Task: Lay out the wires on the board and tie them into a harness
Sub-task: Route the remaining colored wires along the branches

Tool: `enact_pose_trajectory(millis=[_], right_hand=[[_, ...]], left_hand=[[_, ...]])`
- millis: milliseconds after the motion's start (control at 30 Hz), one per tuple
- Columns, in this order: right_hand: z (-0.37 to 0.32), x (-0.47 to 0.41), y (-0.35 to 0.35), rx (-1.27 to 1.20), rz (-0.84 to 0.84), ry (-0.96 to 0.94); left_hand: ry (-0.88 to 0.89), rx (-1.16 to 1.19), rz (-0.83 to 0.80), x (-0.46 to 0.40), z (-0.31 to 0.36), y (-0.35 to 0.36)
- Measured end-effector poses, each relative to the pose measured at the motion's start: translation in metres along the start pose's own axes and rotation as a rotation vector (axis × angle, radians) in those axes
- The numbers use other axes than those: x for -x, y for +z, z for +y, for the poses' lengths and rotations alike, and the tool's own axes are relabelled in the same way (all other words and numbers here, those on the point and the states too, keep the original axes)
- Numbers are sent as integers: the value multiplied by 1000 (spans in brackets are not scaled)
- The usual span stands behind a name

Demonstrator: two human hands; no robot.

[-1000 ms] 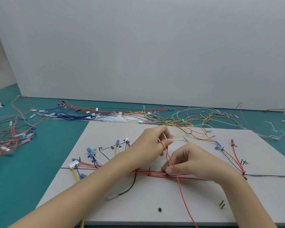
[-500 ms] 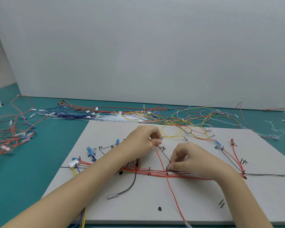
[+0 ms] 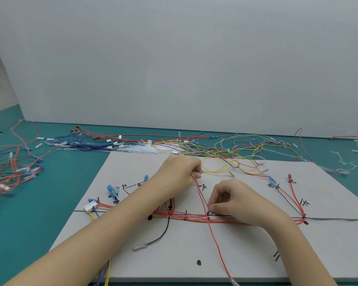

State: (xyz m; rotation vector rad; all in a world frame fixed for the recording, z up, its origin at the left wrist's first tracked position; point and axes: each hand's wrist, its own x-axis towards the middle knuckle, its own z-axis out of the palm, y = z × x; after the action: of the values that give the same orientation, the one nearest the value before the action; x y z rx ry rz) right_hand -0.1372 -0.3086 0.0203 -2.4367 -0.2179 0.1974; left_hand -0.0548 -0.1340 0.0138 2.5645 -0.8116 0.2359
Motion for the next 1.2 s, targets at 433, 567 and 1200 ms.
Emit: enact_pose_trajectory(millis=[433, 567, 1200], right_hand=[[1, -2, 7, -64, 120, -56], [-6, -6, 15, -149, 183, -97], [-4, -11, 32, -26, 160, -76]], left_hand=[[-125, 308, -181, -7, -8, -24], [-122, 288, -240, -8, -13, -28], [-148, 57, -285, -4, -12, -31]])
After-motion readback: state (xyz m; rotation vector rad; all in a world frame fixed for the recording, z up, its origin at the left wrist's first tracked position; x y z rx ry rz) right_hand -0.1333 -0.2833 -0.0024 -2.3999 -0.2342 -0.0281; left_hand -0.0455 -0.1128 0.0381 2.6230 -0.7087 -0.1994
